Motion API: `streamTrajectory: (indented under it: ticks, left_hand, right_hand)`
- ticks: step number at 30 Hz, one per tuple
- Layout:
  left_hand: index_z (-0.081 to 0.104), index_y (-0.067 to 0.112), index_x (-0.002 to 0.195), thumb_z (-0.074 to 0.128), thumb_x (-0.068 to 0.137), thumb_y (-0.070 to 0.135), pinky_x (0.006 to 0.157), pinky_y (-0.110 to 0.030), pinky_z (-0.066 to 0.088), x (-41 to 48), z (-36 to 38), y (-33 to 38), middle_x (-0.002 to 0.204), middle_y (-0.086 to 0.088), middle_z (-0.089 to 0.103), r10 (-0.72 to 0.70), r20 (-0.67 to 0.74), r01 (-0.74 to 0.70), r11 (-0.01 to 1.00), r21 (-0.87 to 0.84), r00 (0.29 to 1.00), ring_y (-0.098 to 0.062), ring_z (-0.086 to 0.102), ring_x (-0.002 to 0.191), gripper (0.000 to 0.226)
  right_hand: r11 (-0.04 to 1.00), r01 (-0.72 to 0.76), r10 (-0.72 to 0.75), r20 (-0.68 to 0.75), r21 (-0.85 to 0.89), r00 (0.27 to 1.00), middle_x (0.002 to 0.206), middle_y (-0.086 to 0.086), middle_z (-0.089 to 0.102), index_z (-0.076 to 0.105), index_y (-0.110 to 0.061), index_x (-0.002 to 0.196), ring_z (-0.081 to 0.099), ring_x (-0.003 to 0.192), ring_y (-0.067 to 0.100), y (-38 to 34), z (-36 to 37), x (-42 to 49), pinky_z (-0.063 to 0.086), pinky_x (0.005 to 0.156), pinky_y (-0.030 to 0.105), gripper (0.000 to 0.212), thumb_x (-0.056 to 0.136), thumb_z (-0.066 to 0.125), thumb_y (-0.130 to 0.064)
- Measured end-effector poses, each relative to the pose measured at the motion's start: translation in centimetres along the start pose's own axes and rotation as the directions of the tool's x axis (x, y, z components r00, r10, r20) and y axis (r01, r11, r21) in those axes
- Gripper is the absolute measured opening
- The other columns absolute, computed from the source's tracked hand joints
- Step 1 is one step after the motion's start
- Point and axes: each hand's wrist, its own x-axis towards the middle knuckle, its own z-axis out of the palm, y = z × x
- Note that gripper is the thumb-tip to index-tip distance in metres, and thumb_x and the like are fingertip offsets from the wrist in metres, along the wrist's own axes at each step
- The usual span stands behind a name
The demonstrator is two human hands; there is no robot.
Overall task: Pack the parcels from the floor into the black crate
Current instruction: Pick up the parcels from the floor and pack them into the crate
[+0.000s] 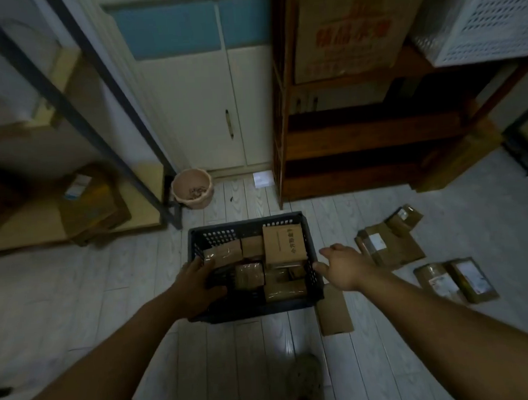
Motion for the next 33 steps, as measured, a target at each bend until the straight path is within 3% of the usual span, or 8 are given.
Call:
streamTrajectory:
  ticks: [4,6,14,19,28,33]
  left_hand:
    - [0.016,0.025,0.150,0.056,0.088,0.048,0.116,-0.045,0.016,-6.6,-2.9,3.1,0.158,-0.007,0.012,-0.003,-0.093,-0.002,0.999,-0.050,0.996,-0.028,0.012,0.144,0.077]
    - [0.014,0.024,0.151,0.056,0.086,0.053,0.117,-0.045,0.015,-8.8,-3.6,4.1,0.159,-0.006,0.009,0.022,-0.129,-0.031,0.997,-0.069,0.991,-0.028,0.009,0.145,0.082]
    - [0.010,0.027,0.151,0.051,0.091,0.049,0.117,-0.037,0.010,-17.4,-4.1,11.2,0.160,-0.003,0.000,0.260,-0.156,-0.272,0.960,-0.061,0.953,-0.023,0.004,0.147,0.077]
    - [0.010,0.029,0.151,0.052,0.090,0.050,0.119,-0.044,0.011,-19.7,-2.9,17.4,0.160,-0.003,0.002,0.377,-0.128,-0.380,0.925,0.002,0.917,-0.025,0.005,0.147,0.077]
    - [0.010,0.031,0.150,0.052,0.091,0.048,0.119,-0.043,0.010,-19.0,3.6,37.5,0.160,-0.002,-0.001,0.513,-0.028,-0.512,0.858,0.048,0.858,-0.025,0.000,0.147,0.075]
    - [0.012,0.032,0.150,0.054,0.091,0.043,0.119,-0.045,0.011,-18.0,7.7,47.3,0.160,0.001,-0.001,0.503,-0.018,-0.503,0.864,0.004,0.864,-0.025,0.001,0.147,0.073]
  right_hand:
    - [0.999,-0.016,0.013,-0.105,-0.032,0.994,0.160,0.009,0.011,0.012,-0.024,0.153,0.018,0.144,0.030,-0.4,-3.7,-8.0,0.022,0.114,0.044,0.069,0.096,0.041,-0.052]
    - [0.999,-0.049,0.050,-0.180,0.011,0.982,0.161,0.008,0.007,0.010,-0.025,0.154,0.014,0.146,0.030,0.1,-4.2,-11.5,0.018,0.117,0.043,0.071,0.096,0.041,-0.053]
    - [0.971,-0.196,0.232,-0.330,0.140,0.915,0.158,0.010,0.019,0.023,-0.017,0.151,0.023,0.143,0.028,6.6,-2.9,-27.0,0.023,0.113,0.036,0.064,0.098,0.042,-0.047]
    - [0.930,-0.285,0.354,-0.360,0.231,0.863,0.157,0.011,0.019,0.022,-0.019,0.151,0.029,0.140,0.030,13.0,-2.1,-33.8,0.028,0.113,0.039,0.066,0.097,0.043,-0.049]
    - [0.877,-0.328,0.449,-0.357,0.351,0.819,0.158,0.008,0.018,0.020,-0.022,0.152,0.026,0.142,0.027,28.6,-0.3,-40.5,0.026,0.114,0.038,0.067,0.096,0.044,-0.051]
    - [0.865,-0.317,0.452,-0.330,0.388,0.829,0.156,0.008,0.023,0.022,-0.023,0.151,0.031,0.139,0.027,36.9,0.1,-42.2,0.030,0.113,0.038,0.068,0.094,0.047,-0.050]
